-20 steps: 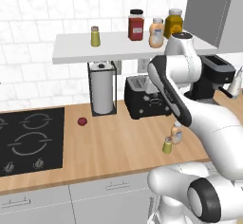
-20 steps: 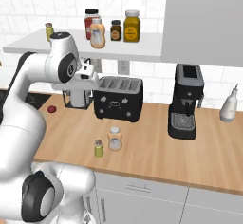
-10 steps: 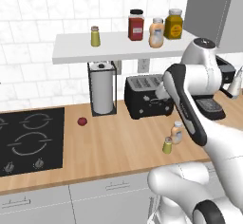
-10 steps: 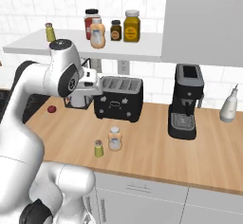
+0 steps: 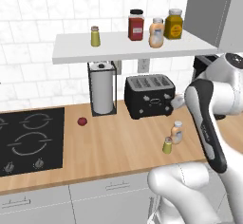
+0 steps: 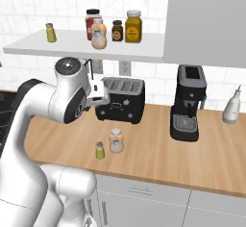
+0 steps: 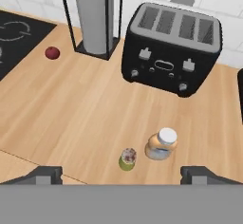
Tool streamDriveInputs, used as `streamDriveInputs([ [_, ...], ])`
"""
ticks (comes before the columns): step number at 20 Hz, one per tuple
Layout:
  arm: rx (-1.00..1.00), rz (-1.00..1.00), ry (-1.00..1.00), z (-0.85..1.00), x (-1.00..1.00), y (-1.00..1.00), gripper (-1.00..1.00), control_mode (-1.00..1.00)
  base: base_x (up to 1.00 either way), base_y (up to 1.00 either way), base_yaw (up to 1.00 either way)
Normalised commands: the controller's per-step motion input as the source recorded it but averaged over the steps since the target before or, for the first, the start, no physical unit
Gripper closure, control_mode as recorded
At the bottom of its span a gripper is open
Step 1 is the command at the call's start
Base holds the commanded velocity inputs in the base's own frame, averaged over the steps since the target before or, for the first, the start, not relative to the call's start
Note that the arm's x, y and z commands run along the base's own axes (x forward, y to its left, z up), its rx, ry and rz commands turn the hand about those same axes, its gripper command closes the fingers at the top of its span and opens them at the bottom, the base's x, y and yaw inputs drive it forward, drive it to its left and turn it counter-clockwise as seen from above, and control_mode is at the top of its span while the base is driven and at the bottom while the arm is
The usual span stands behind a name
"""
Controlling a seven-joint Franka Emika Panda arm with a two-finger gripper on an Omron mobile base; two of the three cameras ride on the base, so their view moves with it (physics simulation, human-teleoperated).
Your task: Put the shaker and condiment bottle from the counter next to their counterparts in the cabinet.
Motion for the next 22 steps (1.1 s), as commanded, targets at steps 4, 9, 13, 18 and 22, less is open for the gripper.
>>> streamDriveInputs([
  [4, 0.00, 0.13, -0.06, -0.17, -0.20, -0.20, -1.00, -1.00, 0.00, 0.00, 0.00],
  [9, 0.00, 0.14, -0.05, -0.18, -0.14, -0.22, -1.00, -1.00, 0.00, 0.00, 0.00],
  [13, 0.00, 0.15, -0.03, -0.19, -0.06, -0.26, -1.00, -1.00, 0.00, 0.00, 0.00],
  [18, 0.00, 0.21, -0.04, -0.10, 0.00, -0.27, -1.00, -1.00, 0.00, 0.00, 0.00],
  [22, 0.00, 0.31, -0.08, -0.06, 0.00, -0.32, -1.00, -1.00, 0.00, 0.00, 0.00],
])
